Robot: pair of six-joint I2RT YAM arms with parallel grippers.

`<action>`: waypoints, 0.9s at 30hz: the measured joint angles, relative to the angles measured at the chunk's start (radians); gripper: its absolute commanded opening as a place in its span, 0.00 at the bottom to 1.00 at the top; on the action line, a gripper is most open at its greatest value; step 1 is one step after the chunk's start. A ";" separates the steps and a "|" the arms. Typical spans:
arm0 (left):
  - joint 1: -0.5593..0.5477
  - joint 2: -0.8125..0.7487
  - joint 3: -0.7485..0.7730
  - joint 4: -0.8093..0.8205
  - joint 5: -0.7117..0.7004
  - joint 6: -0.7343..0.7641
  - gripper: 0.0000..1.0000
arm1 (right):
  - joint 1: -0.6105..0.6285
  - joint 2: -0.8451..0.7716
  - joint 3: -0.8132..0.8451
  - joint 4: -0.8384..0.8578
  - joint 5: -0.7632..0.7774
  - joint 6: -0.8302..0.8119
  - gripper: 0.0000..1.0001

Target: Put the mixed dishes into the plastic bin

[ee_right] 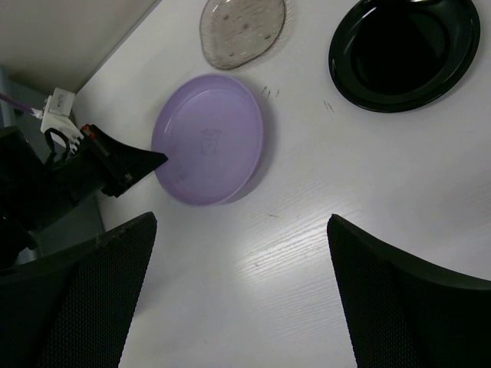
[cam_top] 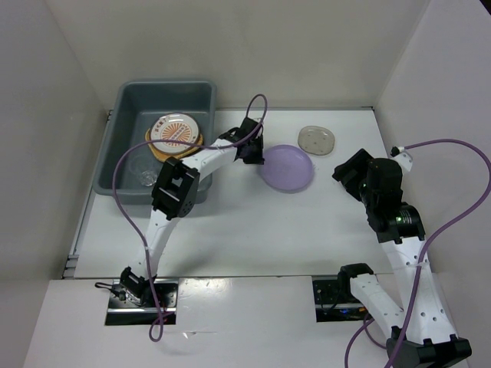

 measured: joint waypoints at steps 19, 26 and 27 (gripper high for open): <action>0.445 -0.435 0.028 -0.047 -0.103 -0.068 0.00 | 0.000 0.000 0.000 0.000 -0.013 -0.008 0.97; 0.579 -0.444 -0.087 -0.073 -0.172 -0.051 0.00 | 0.000 0.010 0.000 0.000 -0.016 -0.008 0.97; 0.600 -0.443 -0.110 -0.081 -0.179 -0.047 0.00 | 0.000 0.013 0.000 0.000 -0.016 -0.008 0.97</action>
